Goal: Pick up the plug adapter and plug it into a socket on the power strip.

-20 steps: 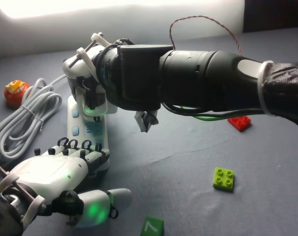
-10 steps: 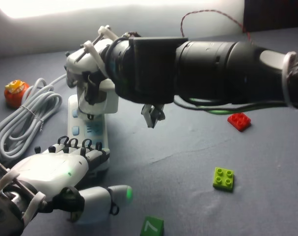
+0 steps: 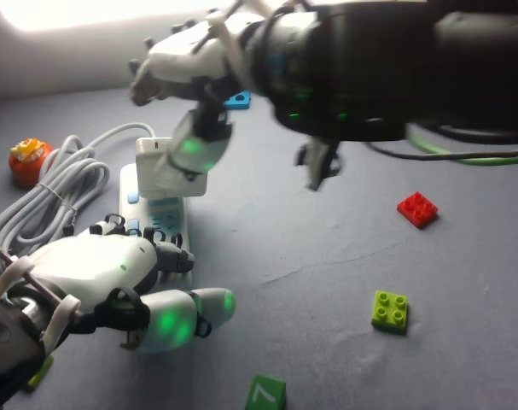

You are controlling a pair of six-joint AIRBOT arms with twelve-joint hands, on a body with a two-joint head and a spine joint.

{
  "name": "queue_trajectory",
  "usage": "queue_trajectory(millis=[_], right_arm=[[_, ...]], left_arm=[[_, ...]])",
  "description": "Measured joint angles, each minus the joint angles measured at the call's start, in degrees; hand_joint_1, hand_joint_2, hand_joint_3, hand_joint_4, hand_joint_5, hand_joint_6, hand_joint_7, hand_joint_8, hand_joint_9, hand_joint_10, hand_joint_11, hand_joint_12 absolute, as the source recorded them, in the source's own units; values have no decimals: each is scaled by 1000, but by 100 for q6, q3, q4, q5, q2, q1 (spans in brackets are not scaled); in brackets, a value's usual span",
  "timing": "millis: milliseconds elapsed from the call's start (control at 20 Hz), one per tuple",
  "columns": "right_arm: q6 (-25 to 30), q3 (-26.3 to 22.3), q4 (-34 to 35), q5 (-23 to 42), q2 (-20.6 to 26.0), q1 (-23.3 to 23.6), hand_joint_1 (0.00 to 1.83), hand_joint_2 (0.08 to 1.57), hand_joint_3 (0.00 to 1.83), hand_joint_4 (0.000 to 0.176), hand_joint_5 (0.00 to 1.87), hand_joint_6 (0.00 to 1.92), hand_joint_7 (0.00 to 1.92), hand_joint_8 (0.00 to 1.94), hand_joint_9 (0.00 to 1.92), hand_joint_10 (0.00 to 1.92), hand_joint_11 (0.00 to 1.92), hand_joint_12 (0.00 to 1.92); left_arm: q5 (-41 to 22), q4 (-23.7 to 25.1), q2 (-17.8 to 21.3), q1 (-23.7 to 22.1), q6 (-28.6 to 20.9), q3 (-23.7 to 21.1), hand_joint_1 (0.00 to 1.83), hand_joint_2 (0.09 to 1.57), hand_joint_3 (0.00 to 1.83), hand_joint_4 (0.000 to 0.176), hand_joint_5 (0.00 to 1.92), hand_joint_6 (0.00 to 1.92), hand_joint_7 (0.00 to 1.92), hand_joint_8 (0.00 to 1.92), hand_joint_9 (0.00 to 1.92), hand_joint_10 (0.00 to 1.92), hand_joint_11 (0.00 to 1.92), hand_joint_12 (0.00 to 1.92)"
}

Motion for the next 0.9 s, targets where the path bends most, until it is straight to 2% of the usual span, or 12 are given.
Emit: queue_trajectory(millis=[100, 150, 200, 250, 300, 350, 450, 600, 650, 700, 800, 900], right_arm=[[619, -472, -975, 24, 498, 28, 747, 914, 0, 0, 491, 19, 539, 20, 512, 39, 10, 1044], [752, -710, -1309, 66, 769, 68, 744, 915, 0, 0, 494, 19, 541, 20, 511, 37, 23, 1052], [833, -874, -1373, 111, 977, 96, 754, 913, 0, 0, 503, 17, 555, 20, 527, 40, 40, 1089], [859, -1062, -1368, 170, 1211, 98, 743, 918, 2, 0, 502, 14, 565, 23, 541, 44, 62, 1110], [903, -1241, -1362, 236, 1425, 87, 746, 915, 0, 0, 510, 13, 576, 25, 556, 51, 68, 1143], [949, -1338, -1346, 254, 1532, 66, 741, 917, 0, 0, 515, 12, 585, 27, 573, 62, 74, 1180], [986, -1624, -1344, 306, 1860, 4, 759, 907, 0, 0, 540, 21, 624, 44, 621, 89, 118, 1218], [1126, -1812, -1349, 540, 2162, -61, 779, 899, 0, 0, 563, 28, 552, 340, 418, 821, 161, 1352], [1137, -1838, -1351, 592, 2205, -79, 779, 899, 0, 0, 563, 28, 552, 340, 418, 821, 161, 1352], [1156, -1840, -1360, 649, 2234, -90, 805, 886, 0, 0, 453, 468, 319, 1072, 339, 1259, 222, 1540], [1314, -1840, -1368, 717, 2253, -140, 813, 875, 0, 0, 206, 1333, 206, 1604, 256, 1748, 290, 1875], [1482, -1864, -1386, 852, 2319, -199, 723, 892, 3, 0, 79, 1760, 177, 1913, 310, 1914, 374, 1919]], left_arm=[[70, -11, 13, -70, 11, 35, 0, 1228, 1, 0, 538, 29, 650, 39, 596, 77, 13, 941], [111, -42, 22, -131, 11, 35, 8, 1230, 2, 0, 577, 78, 612, 273, 541, 382, 97, 953], [175, -42, 22, -184, 22, 59, 55, 1220, 0, 0, 576, 190, 443, 797, 410, 818, 134, 1026], [254, -37, 24, -258, 26, 103, 98, 1211, 0, 0, 425, 630, 330, 1167, 314, 1169, 109, 1198], [367, -103, 55, -361, 2, 118, 93, 1211, 0, 0, 303, 936, 240, 1380, 246, 1369, 60, 1365], [498, -107, 72, -413, -20, 116, 106, 1212, 0, 0, 191, 1162, 197, 1456, 199, 1471, 11, 1490], [874, -162, 94, -588, 7, 120, 104, 1216, 1, 0, 116, 1368, 165, 1542, 155, 1597, 0, 1660], [1073, -98, 238, -940, 90, 245, 156, 1214, 0, 0, 81, 1710, 169, 1775, 185, 1893, 159, 1915], [1104, -96, 273, -1025, 127, 293, 156, 1214, 0, 0, 81, 1710, 169, 1775, 185, 1893, 159, 1915], [1165, -127, 308, -1128, 232, 330, 229, 1205, 0, 0, 55, 1867, 135, 1881, 206, 1920, 262, 1921], [1375, -105, 382, -1338, 304, 354, 240, 1203, 0, 0, 141, 1919, 119, 1919, 233, 1921, 326, 1921], [1497, -79, 485, -1423, 341, 354, 251, 1224, 4, 0, 407, 1921, 400, 1921, 440, 1921, 532, 1921]])
